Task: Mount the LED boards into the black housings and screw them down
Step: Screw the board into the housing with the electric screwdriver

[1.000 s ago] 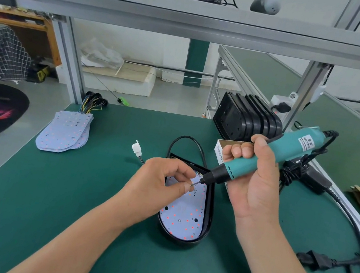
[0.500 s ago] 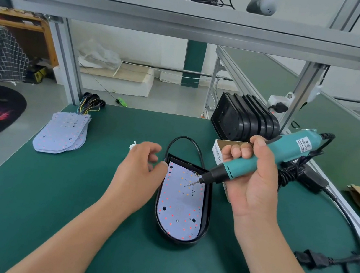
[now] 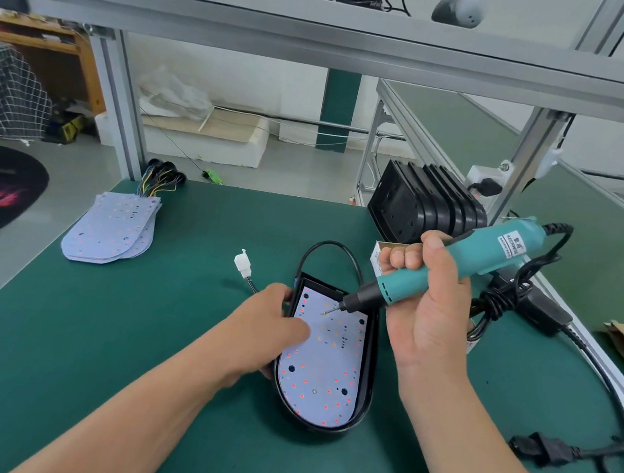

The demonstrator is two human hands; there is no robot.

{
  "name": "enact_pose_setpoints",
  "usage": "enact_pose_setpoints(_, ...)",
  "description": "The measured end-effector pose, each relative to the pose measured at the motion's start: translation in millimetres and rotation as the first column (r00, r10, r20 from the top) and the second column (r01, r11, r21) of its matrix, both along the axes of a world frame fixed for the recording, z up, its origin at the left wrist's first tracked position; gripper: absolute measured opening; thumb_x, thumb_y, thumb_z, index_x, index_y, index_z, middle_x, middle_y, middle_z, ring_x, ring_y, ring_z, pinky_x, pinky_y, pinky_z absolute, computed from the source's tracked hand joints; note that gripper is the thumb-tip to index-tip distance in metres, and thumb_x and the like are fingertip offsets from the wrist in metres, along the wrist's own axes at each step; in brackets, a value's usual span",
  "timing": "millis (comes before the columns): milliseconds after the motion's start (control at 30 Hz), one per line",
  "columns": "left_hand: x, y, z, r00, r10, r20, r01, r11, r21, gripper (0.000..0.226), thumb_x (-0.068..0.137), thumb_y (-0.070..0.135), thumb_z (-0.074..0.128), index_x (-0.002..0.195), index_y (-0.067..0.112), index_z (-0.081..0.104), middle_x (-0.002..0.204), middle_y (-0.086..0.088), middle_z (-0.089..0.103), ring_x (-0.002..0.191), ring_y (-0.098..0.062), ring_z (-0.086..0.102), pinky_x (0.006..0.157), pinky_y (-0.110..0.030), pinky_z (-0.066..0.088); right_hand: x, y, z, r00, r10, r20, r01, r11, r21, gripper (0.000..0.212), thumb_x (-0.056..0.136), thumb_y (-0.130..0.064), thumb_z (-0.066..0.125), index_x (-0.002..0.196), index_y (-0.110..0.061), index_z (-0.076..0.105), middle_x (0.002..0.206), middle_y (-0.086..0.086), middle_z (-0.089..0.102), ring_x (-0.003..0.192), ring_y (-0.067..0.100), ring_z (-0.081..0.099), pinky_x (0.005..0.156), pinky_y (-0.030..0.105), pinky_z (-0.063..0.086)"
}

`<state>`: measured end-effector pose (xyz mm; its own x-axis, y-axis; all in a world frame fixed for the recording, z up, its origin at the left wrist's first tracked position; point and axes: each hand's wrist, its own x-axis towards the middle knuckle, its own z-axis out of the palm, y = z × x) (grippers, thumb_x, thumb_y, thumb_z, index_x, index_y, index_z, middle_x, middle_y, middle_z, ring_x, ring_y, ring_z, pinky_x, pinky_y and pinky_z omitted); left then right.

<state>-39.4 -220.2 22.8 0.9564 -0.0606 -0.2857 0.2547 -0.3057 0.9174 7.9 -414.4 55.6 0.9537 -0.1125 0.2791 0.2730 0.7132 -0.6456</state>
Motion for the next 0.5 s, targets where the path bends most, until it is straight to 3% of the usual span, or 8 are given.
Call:
enact_pose_setpoints(167, -0.6, -1.9, 0.5, 1.0, 0.002, -0.005, -0.002, 0.999, -0.035, 0.044, 0.073, 0.026, 0.059, 0.116, 0.026, 0.057, 0.105, -0.009, 0.078, 0.088, -0.031, 0.078, 0.057, -0.035, 0.058, 9.6, 13.6, 0.1, 0.999, -0.024, 0.025, 0.025, 0.999, -0.041, 0.013, 0.1, -0.015, 0.065, 0.089, -0.019, 0.059, 0.073, 0.001, 0.046, 0.069, 0.02, 0.048, 0.09, 0.036, 0.052)
enact_pose_setpoints(267, -0.6, -2.3, 0.6, 1.0, 0.0, -0.005, 0.0, 0.999, -0.047, 0.043, 0.072, 0.025, 0.058, 0.115, 0.026, 0.058, 0.104, -0.009, 0.078, 0.075, -0.022, 0.076, 0.052, -0.031, 0.055, 13.9, 18.9, -1.5, 0.999, -0.035, 0.038, 0.037, 0.998, -0.055, 0.013, 0.098, -0.016, 0.068, 0.089, -0.02, 0.059, 0.072, 0.002, 0.045, 0.069, 0.021, 0.048, 0.091, 0.038, 0.053)
enact_pose_setpoints(500, 0.5, -3.7, -0.5, 1.0, 0.006, 0.006, -0.006, 0.999, -0.037, 0.041, 0.072, 0.026, 0.055, 0.113, 0.024, 0.057, 0.112, -0.019, 0.074, 0.079, -0.026, 0.069, 0.061, -0.039, 0.056, 15.8, 26.8, -3.4, 0.999, -0.025, 0.043, 0.029, 0.997, -0.077, 0.014, 0.097, -0.016, 0.068, 0.088, -0.019, 0.058, 0.072, 0.002, 0.044, 0.069, 0.021, 0.047, 0.092, 0.038, 0.052)
